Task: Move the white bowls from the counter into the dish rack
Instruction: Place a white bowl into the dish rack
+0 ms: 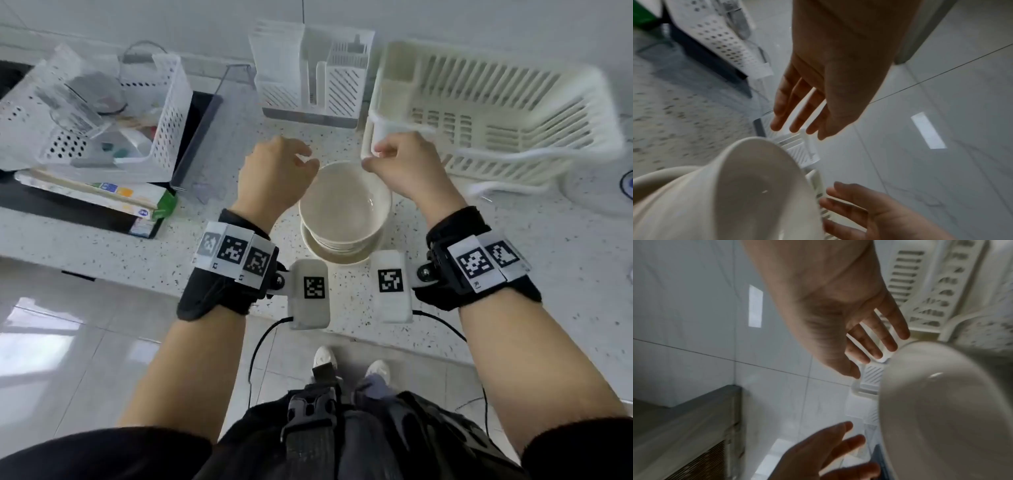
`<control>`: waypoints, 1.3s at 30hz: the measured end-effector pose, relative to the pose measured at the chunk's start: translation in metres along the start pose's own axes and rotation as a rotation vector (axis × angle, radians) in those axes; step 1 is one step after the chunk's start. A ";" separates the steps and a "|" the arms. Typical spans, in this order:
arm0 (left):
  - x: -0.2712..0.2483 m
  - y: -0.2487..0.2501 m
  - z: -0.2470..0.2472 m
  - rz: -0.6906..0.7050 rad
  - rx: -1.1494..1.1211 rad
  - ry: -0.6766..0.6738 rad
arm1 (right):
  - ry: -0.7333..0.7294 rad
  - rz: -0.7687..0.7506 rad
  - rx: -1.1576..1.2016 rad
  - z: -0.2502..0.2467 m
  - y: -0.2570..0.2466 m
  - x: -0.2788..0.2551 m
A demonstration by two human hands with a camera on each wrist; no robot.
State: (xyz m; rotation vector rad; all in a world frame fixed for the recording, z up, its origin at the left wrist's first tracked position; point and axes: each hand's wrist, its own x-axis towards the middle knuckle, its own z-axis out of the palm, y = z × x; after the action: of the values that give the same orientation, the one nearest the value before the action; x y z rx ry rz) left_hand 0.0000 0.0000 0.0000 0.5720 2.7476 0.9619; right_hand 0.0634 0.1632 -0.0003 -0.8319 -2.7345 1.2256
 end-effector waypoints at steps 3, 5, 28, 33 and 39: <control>-0.001 -0.011 0.009 -0.020 -0.009 -0.023 | -0.001 0.071 -0.003 0.008 0.010 0.001; -0.002 -0.017 0.015 -0.024 -0.030 -0.039 | -0.004 0.092 -0.007 0.014 0.016 -0.002; 0.025 0.007 0.018 -0.080 -0.362 0.040 | 0.112 0.120 0.152 -0.027 0.027 0.000; 0.037 0.047 0.032 0.003 -0.323 0.046 | 0.198 0.132 0.245 -0.064 0.045 0.002; 0.057 0.105 0.080 0.063 -0.213 -0.002 | 0.282 0.158 0.339 -0.116 0.090 0.014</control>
State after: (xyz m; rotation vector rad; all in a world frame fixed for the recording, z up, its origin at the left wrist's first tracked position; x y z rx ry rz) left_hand 0.0019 0.1440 0.0024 0.6240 2.5938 1.2480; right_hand 0.1202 0.2986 0.0138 -1.0948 -2.1975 1.4204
